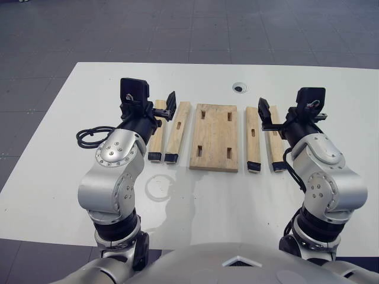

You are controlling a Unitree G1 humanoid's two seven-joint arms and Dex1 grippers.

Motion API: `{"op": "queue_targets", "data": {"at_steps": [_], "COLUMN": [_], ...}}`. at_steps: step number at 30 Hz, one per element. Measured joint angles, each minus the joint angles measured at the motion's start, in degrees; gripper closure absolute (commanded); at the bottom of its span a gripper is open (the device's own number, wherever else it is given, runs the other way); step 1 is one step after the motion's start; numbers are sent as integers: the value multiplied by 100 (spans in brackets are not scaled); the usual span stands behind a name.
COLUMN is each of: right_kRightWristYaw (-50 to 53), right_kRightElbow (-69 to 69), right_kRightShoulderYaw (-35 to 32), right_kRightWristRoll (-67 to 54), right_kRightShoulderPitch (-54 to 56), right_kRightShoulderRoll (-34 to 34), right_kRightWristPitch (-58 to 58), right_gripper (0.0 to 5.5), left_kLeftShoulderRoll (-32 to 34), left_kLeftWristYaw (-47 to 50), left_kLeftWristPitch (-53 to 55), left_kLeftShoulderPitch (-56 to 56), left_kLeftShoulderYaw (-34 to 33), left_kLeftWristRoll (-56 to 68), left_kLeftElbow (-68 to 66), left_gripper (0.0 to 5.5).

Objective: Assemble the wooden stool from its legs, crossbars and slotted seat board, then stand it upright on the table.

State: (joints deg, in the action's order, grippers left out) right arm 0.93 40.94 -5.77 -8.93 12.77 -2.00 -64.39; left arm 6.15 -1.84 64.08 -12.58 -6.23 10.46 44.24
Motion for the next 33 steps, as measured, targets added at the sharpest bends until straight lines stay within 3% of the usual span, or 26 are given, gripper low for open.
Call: {"op": "queue_targets", "data": {"at_steps": [9, 15, 33], "right_kRightWristYaw": [-64, -45, -74], "right_kRightElbow": [-97, -112, -308], "right_kRightShoulderYaw": [-47, -152, -252], "right_kRightWristRoll": [-17, -17, 34], "right_kRightShoulderPitch": [30, 71, 181], "right_kRightShoulderRoll": [-149, -133, -464], "right_kRightWristPitch": [20, 82, 109], "right_gripper": [3, 105, 105], "left_kLeftShoulderRoll": [1, 9, 11], "left_kLeftWristYaw": [1, 1, 62], "left_kLeftWristPitch": [0, -4, -120], "left_kLeftShoulderPitch": [95, 93, 118], "left_kLeftShoulderYaw": [38, 99, 95], "left_kLeftWristRoll": [-7, -8, -57], "left_kLeftElbow": [-4, -70, -72], "left_gripper": [131, 131, 131]}}
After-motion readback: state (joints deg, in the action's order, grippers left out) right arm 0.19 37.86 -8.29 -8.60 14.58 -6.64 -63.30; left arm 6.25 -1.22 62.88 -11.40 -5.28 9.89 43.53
